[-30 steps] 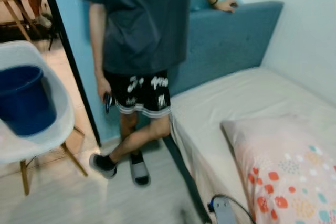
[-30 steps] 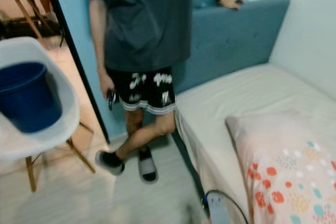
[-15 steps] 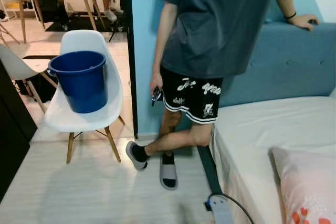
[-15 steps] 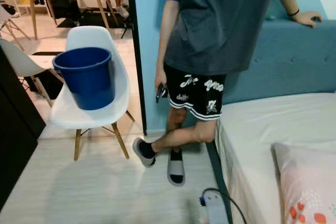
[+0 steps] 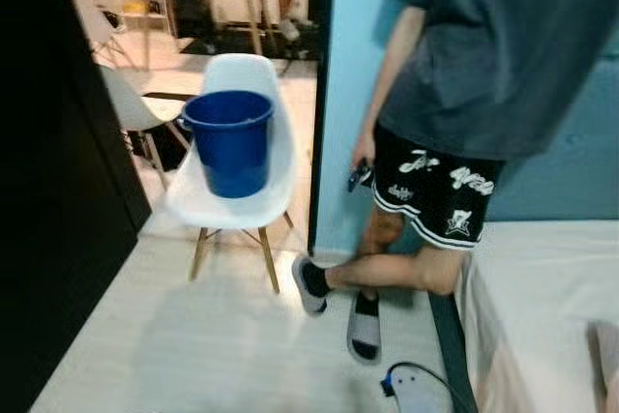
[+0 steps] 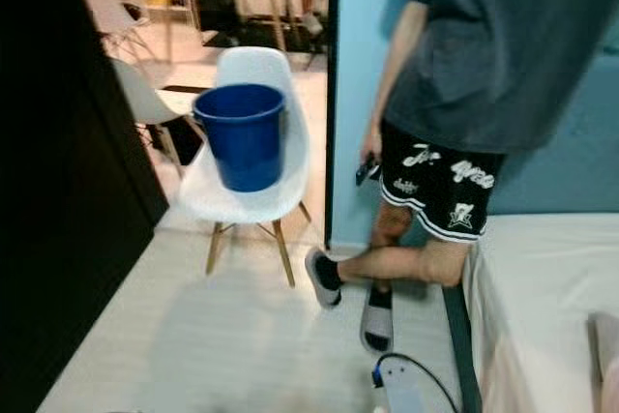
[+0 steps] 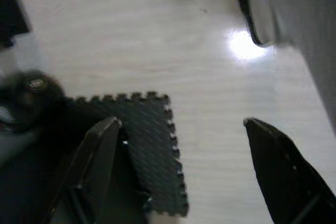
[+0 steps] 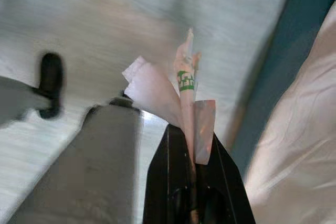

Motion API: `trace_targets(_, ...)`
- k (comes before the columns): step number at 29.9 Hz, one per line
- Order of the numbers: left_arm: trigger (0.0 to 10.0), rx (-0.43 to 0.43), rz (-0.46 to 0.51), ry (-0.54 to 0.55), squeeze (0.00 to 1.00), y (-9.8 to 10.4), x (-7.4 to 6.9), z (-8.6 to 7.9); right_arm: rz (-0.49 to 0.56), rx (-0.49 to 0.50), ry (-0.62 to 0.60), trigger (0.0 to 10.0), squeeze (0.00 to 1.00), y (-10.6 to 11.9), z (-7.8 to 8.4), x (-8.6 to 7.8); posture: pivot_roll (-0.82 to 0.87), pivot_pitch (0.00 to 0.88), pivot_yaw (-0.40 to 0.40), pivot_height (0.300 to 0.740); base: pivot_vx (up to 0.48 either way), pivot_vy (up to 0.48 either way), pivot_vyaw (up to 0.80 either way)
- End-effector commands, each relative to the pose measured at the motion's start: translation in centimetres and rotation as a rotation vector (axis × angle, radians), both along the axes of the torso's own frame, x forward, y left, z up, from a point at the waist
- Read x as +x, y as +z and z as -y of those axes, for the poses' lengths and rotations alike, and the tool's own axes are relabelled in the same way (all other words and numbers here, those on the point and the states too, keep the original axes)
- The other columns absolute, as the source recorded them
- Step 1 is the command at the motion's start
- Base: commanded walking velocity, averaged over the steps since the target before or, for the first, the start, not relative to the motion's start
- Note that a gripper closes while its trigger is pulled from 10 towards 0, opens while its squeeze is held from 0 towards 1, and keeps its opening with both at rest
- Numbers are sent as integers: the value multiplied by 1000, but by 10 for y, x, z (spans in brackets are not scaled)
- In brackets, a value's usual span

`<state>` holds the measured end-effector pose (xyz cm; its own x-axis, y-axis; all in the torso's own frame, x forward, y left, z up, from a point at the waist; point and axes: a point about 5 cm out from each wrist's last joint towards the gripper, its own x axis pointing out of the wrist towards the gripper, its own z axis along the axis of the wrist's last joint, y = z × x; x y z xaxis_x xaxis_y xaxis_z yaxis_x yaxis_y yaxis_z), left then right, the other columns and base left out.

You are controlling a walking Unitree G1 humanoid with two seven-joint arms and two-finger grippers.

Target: Clean up the room

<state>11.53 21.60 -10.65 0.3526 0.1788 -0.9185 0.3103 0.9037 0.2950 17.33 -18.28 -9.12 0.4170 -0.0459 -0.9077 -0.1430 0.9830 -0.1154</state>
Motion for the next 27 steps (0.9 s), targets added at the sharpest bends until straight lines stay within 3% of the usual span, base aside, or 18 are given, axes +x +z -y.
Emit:
trace_targets(1,10000,-8,-3,1,0,-1,-1,1,15,8,10,10000,0,1,-4,4,-24,0,-56,740,0,0,800)
trace_targets(9,10000,-18,6,10,0,0,2,5,28,-4,17,10000,0,2,-3,5,-20,0,-62,740,0,0,800)
trace_targets(15,10000,-17,37,59,0,1,5,1,148,-38,-7,10000,0,7,-1,13,-20,0,-63,740,0,0,767)
trace_targets(17,10000,-12,92,116,0,5,14,-4,287,-38,-36,10000,0,35,26,54,-22,0,-65,740,0,0,0)
trace_targets(20,10000,-10,124,140,0,8,20,-6,338,-17,-35,10000,0,46,32,69,-21,0,-67,740,0,0,0)
trace_targets(21,10000,-23,176,178,0,13,32,-7,383,12,-10,10000,0,56,32,81,-19,0,-69,740,0,0,0)
trace_targets(22,10000,-55,266,218,0,23,55,-8,445,40,53,10000,0,68,25,97,-16,0,-70,740,0,0,0)
trace_targets(24,10000,-55,266,218,0,23,55,-8,445,40,53,10000,0,68,25,97,-16,0,-70,740,0,0,0)
trace_targets(26,10000,-79,371,208,0,37,83,-7,507,41,110,10000,0,80,19,111,-16,0,-70,740,0,0,0)
trace_targets(27,10000,-79,371,208,0,37,83,-7,507,41,110,10000,0,80,19,111,-16,0,-70,740,0,0,0)
